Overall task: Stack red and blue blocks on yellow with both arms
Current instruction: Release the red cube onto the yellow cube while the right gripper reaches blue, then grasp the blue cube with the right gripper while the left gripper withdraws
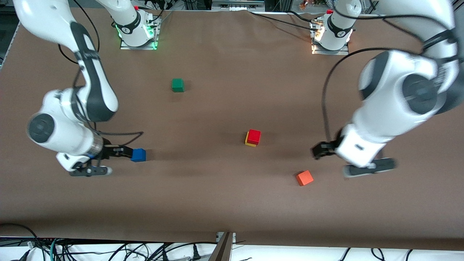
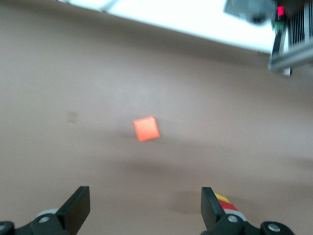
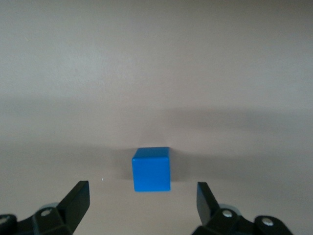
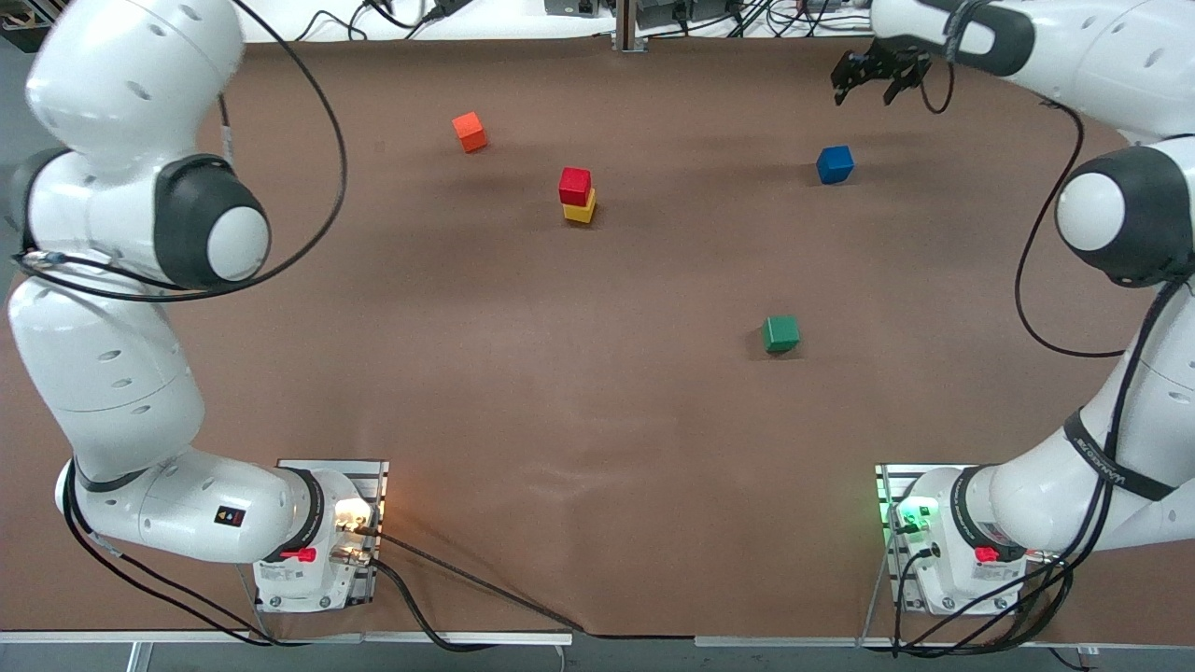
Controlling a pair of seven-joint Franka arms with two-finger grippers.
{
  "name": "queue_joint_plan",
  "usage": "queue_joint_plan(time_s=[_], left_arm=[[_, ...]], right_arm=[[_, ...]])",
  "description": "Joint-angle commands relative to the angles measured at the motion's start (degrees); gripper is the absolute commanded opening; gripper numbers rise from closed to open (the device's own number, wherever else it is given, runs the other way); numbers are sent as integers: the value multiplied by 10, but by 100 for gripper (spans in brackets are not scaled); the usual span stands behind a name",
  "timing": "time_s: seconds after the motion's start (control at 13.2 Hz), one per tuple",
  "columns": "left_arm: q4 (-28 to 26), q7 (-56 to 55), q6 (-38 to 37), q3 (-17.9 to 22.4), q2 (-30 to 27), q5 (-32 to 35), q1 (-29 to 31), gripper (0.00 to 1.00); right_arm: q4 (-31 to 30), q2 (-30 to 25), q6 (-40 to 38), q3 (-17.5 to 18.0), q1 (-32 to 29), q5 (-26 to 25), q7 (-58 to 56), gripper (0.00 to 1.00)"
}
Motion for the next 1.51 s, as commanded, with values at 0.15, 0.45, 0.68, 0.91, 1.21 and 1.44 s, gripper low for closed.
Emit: queue_joint_plan(time_s=[0.15, 0.45, 0.68, 0.91, 1.21, 1.44], left_arm=[[-14, 10, -49, -5, -37, 14, 69, 100], [-16, 134, -94, -6, -45, 6, 130, 100], [-16, 205, -125, -5, -52, 14, 157, 100], [-20, 206, -154, -5, -62, 15, 158, 100], [-204, 202, -135, -10, -190, 20, 157, 100], [-244, 200, -112, -16, -218, 20, 158, 100]], right_arm=[[8, 47, 40, 0, 14, 12, 4, 97], [-7, 47, 30, -2, 7, 10, -17, 97], [-28, 47, 40, -2, 3, 11, -17, 95], [-30, 53, 41, -2, 3, 12, -8, 91], [-32, 64, 46, -1, 2, 12, -7, 74], [-32, 67, 46, -1, 2, 13, -7, 53]])
